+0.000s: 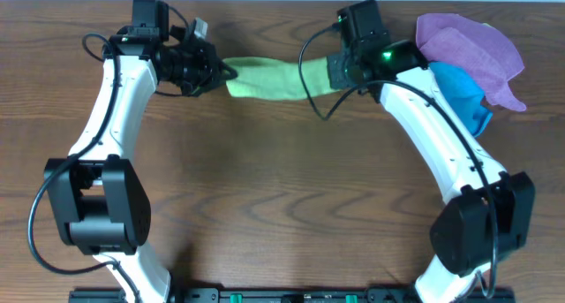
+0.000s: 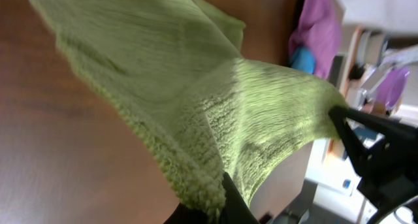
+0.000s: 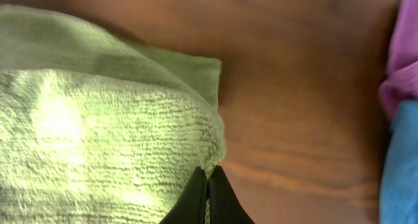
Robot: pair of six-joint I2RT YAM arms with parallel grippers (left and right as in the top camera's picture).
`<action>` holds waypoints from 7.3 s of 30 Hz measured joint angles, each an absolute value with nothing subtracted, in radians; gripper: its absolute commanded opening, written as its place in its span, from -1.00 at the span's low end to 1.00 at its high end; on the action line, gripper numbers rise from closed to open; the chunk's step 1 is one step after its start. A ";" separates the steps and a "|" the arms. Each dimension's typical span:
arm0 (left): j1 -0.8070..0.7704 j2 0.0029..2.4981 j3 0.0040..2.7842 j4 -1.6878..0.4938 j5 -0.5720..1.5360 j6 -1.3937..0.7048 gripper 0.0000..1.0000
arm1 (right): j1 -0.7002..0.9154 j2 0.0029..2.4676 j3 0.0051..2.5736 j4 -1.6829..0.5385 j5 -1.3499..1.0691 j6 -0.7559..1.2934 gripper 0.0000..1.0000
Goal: Fold the cloth
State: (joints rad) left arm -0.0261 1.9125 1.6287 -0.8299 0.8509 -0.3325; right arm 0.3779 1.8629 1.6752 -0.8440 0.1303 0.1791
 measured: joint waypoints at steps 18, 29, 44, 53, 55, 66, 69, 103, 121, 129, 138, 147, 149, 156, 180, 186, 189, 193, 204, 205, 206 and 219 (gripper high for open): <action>-0.026 1.909 1.625 -1.163 0.680 -0.019 -0.88 | 0.432 1.863 1.628 -1.030 0.064 0.246 -0.97; -0.026 1.907 1.337 -1.105 0.644 0.036 -0.88 | 0.447 1.863 1.499 -1.042 0.020 0.289 -0.97; -0.026 1.907 1.157 -1.027 0.605 0.080 -0.88 | 0.514 1.847 1.269 -0.983 -0.006 0.384 -0.97; -0.027 1.907 1.144 -1.037 0.602 0.080 -0.88 | 0.524 1.667 1.037 -0.887 -0.051 0.437 -0.97; -0.027 1.907 1.144 -1.049 0.602 0.080 -0.88 | 0.524 1.636 1.014 -0.877 -0.057 0.441 -0.97; -0.027 1.907 1.144 -1.068 0.625 0.079 -0.88 | 0.524 1.588 1.002 -0.796 -0.041 0.448 -0.97; -0.027 1.905 1.143 -1.046 0.625 0.070 -0.88 | 0.524 1.588 1.001 -0.747 -0.026 0.449 -0.97; -0.026 1.819 1.141 -0.341 0.568 -0.410 -0.88 | 0.446 1.691 0.997 -0.091 0.194 0.327 -0.97; -0.094 1.824 1.141 -0.160 0.414 -0.475 -0.88 | 0.430 1.775 0.997 0.079 0.221 0.317 -0.97; -0.094 1.884 1.141 -0.098 0.379 -0.476 -0.88 | 0.428 1.845 0.998 0.137 0.226 0.294 -0.97; -0.094 1.917 1.141 -0.067 0.358 -0.492 -0.88 | 0.427 1.909 0.998 0.190 0.229 0.284 -0.98; -0.094 1.981 1.141 -0.017 0.358 -0.511 -0.88 | 0.427 1.924 0.998 0.192 0.230 0.277 -0.92; -0.094 1.981 1.141 0.001 0.358 -0.517 -0.85 | 0.427 1.924 0.998 0.192 0.233 0.276 -0.78; -0.094 1.981 1.141 0.002 0.349 -0.522 -0.48 | 0.427 1.924 0.998 0.191 0.247 0.268 -0.32; -0.039 1.824 1.141 -0.089 0.345 -0.524 -0.14 | 0.427 1.880 0.998 0.101 0.253 0.266 -0.38; -0.040 1.777 1.141 -0.182 0.391 -0.531 -0.03 | 0.427 1.818 0.998 0.064 0.255 0.266 -0.37; -0.042 1.777 1.141 -0.229 0.405 -0.544 0.00 | 0.427 1.804 0.998 0.046 0.255 0.266 -0.38; -0.049 1.777 1.141 -0.242 0.378 -0.550 0.08 | 0.427 1.803 0.998 0.019 0.253 0.271 -0.40; -0.058 1.904 1.141 -0.102 0.333 -0.554 0.06 | 0.430 1.803 0.998 0.010 0.235 0.281 -0.41; -0.058 1.914 1.141 -0.091 0.333 -0.554 0.06 | 0.432 1.803 0.998 0.010 0.235 0.281 -0.41; -0.058 1.919 1.141 -0.079 0.333 -0.554 0.06 | 0.434 1.803 0.998 0.010 0.235 0.281 -0.41; -0.058 1.922 1.141 0.038 0.314 -0.554 0.08 | 0.441 1.803 0.998 0.010 0.233 0.281 -0.42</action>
State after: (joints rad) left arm -0.0582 1.9224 1.1408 0.0383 0.3138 -0.5537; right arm 0.4408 1.8030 0.9977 0.0101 0.2329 0.2813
